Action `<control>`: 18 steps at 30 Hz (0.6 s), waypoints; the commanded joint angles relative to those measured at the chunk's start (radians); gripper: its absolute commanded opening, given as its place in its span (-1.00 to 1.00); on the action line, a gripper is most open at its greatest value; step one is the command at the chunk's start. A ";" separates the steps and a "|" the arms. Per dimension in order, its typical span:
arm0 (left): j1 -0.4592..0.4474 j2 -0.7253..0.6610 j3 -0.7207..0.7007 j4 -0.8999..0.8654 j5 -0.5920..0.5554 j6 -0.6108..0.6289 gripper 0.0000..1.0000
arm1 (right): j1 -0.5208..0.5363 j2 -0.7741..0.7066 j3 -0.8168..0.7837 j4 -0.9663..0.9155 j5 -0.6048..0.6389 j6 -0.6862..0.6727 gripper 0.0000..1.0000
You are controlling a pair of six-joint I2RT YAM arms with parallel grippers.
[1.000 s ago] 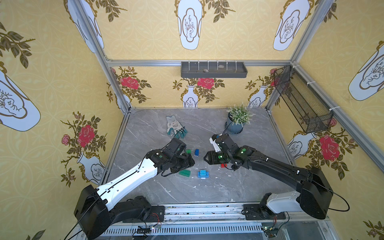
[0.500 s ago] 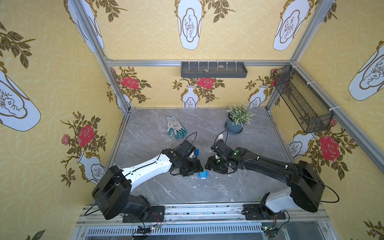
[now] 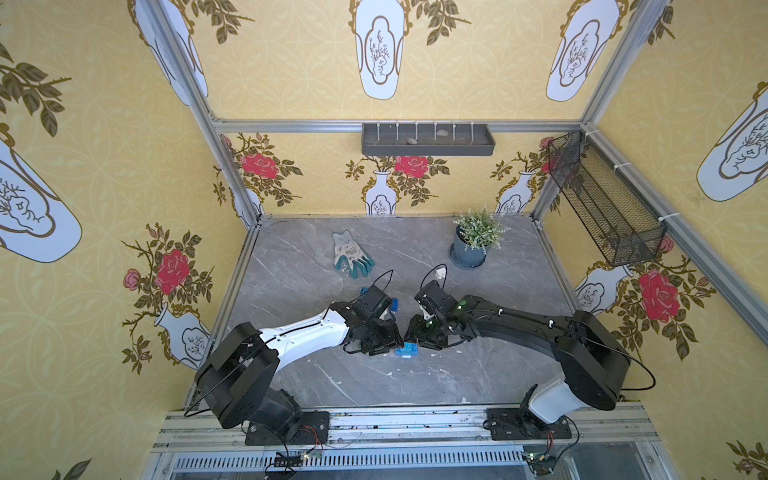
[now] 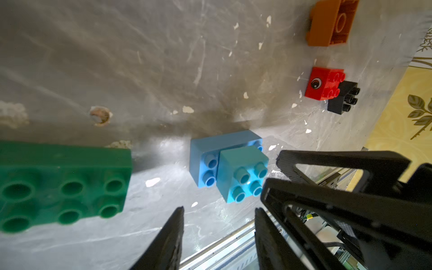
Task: Assemble the number 1 with lego
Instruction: Assemble the lego brick with the lego brick.
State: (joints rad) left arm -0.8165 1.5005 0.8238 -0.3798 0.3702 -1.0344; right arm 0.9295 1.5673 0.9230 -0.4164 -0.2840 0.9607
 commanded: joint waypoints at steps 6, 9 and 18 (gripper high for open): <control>0.001 0.036 0.003 0.044 0.000 -0.016 -0.07 | 0.004 0.029 0.014 0.017 -0.007 -0.004 -0.04; 0.000 0.048 -0.001 0.052 -0.001 -0.021 -0.10 | 0.004 0.034 0.010 0.017 -0.010 -0.003 -0.08; 0.000 0.087 -0.006 0.073 0.003 -0.039 -0.20 | 0.004 0.037 -0.015 0.020 -0.012 0.001 -0.21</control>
State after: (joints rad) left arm -0.8162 1.5726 0.8242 -0.3111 0.3916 -1.0599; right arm 0.9314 1.6009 0.9165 -0.4141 -0.2932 0.9607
